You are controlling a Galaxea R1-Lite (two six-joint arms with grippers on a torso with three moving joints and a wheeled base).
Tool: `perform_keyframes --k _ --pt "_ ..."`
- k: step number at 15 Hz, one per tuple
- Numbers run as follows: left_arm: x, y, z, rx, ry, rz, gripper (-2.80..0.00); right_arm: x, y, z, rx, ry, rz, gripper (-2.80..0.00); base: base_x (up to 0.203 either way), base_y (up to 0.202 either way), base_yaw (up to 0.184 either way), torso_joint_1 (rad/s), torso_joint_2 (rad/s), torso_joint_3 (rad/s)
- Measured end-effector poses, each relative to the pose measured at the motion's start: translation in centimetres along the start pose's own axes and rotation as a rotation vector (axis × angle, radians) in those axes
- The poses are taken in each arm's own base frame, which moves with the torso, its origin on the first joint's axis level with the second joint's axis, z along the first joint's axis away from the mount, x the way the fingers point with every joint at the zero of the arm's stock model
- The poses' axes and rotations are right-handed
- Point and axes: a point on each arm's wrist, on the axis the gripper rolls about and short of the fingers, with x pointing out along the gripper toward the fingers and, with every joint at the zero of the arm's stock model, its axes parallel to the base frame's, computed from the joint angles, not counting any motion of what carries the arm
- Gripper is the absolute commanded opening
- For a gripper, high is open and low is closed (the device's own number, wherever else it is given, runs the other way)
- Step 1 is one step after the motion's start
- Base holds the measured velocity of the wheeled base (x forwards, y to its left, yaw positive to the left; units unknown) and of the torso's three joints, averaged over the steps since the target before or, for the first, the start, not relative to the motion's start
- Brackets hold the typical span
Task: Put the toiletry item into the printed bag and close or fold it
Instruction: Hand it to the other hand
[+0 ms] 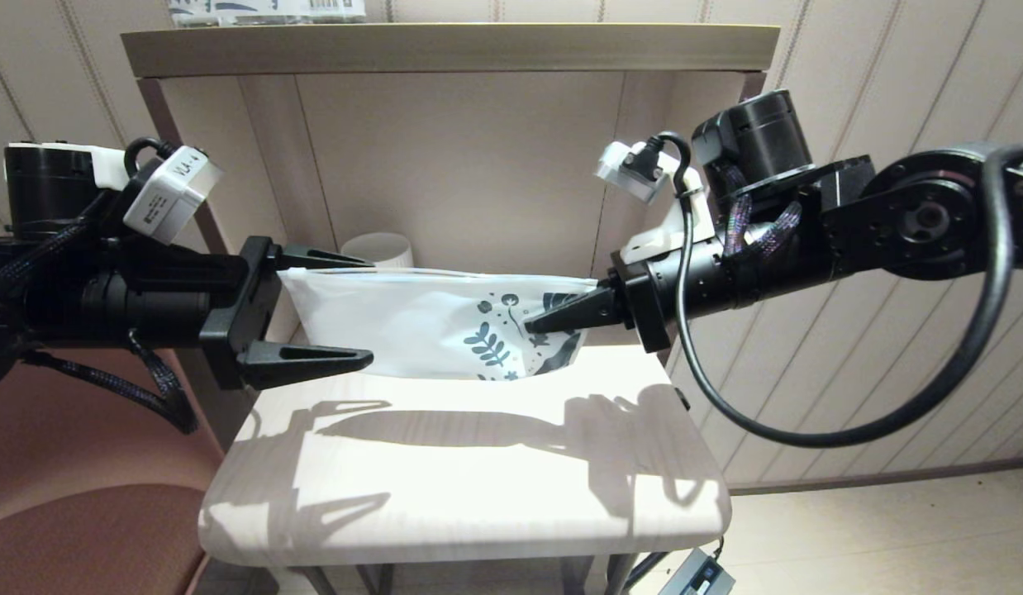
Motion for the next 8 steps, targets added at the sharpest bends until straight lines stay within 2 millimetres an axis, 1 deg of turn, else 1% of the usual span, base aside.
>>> perform_keyframes --k 3,8 --pt "0.51 -0.14 -0.15 -0.003 0.009 -0.001 0.00 0.18 0.09 0.18 -0.005 -0.002 0.005 -2.80 0.000 0.000 0.000 0.000 0.00 0.000" --pt "0.77 -0.02 -0.53 -0.013 0.014 -0.006 0.00 0.09 0.27 0.19 -0.010 -0.002 0.008 -2.80 0.000 0.000 0.000 0.000 0.00 0.000"
